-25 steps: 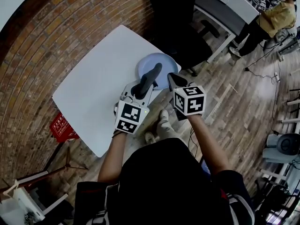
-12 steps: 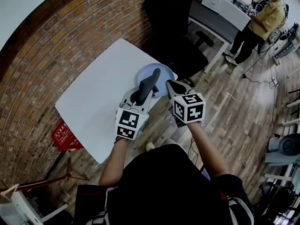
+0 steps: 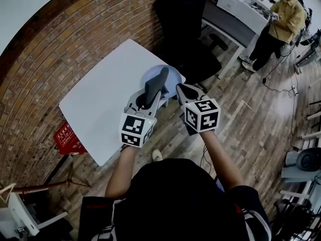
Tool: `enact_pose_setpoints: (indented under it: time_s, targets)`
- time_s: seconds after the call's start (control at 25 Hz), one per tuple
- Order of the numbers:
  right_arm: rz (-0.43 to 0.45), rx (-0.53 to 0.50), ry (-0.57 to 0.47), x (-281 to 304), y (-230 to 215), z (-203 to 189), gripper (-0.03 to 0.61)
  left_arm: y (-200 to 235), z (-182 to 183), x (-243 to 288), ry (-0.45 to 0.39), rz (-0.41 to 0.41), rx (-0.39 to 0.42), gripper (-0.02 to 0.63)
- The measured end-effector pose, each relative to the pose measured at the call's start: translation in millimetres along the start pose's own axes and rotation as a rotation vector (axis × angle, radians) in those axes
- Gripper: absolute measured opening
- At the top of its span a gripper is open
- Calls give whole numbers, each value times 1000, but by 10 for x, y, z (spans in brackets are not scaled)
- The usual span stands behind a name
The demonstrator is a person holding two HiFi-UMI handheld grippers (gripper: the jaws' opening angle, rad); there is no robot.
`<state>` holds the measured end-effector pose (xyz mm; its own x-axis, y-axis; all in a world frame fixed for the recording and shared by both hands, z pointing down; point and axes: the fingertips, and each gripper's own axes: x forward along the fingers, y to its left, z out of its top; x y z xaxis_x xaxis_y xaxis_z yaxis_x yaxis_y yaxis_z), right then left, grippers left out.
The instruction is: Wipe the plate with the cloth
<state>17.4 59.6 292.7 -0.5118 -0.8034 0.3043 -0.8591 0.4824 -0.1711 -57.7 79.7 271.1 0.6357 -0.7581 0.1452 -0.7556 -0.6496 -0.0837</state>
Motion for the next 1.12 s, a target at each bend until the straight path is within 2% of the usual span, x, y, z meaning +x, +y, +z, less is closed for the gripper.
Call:
enact_pose_setpoints:
  time_s: [0.28, 0.48, 0.72, 1.12]
  targets:
    - [4, -7, -34, -501, -72, 45, 31, -406, 155, -97, -34, 31, -27, 63]
    - [-9, -48, -49, -794, -68, 34, 31, -644, 255, -164, -56, 51, -30, 63]
    - [16, -45, -99, -1108, -60, -33, 31, -956, 258, -269, -62, 67, -17, 63]
    - [58, -61, -168, -1343, 50, 9, 29, -1091, 262, -415, -78, 105, -11, 62]
